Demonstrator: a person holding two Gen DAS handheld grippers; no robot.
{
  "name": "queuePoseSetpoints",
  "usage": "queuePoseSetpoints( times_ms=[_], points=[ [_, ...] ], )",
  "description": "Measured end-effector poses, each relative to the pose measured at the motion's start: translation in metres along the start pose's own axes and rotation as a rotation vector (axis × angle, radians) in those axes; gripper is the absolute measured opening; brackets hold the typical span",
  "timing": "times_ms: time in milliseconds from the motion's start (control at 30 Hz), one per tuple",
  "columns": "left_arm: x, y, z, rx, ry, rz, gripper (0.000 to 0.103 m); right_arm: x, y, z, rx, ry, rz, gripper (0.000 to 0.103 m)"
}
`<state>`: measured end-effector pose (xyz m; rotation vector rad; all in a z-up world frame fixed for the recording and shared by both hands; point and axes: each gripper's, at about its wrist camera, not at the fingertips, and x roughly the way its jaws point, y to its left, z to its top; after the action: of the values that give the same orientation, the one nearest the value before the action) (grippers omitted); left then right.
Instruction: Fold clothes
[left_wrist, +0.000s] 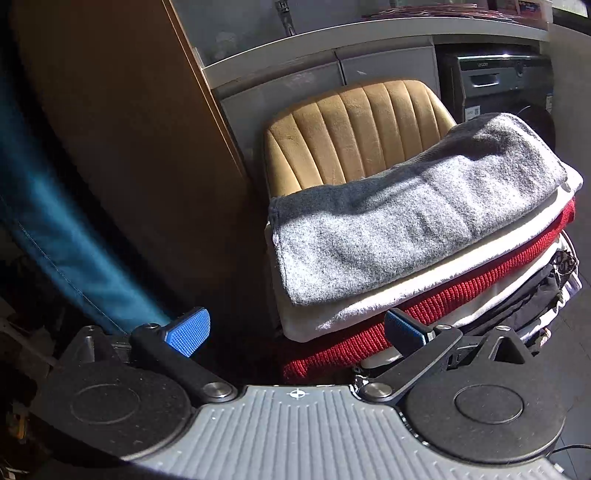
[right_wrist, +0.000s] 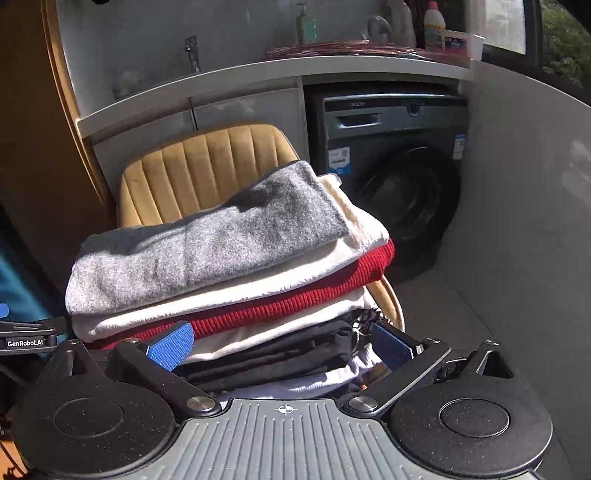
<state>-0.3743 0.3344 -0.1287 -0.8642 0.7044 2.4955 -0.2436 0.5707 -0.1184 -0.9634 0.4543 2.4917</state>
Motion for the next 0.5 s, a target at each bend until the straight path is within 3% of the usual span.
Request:
queuePoseSetpoints(
  times_ms=[67, 100, 267, 500],
  points=[
    [-0.023, 0.001, -0.005, 0.016, -0.053, -0.003, 0.103, -0.021, 0.001, -0.014, 0.015, -0.014, -0.010, 0.102],
    [-0.035, 0.004, -0.005, 0.007, -0.063, -0.043, 0.103, -0.030, 0.001, -0.020, 0.021, -0.018, -0.010, 0.102],
    [-0.057, 0.006, -0.016, -0.134, 0.039, -0.208, 0.103, -0.065, -0.010, -0.044, 0.048, -0.021, 0.015, 0.102],
    [-0.074, -0.029, -0.043, -0.192, 0.111, -0.219, 0.103, -0.073, -0.033, -0.067, 0.063, 0.067, 0.031, 0.102]
  ],
)
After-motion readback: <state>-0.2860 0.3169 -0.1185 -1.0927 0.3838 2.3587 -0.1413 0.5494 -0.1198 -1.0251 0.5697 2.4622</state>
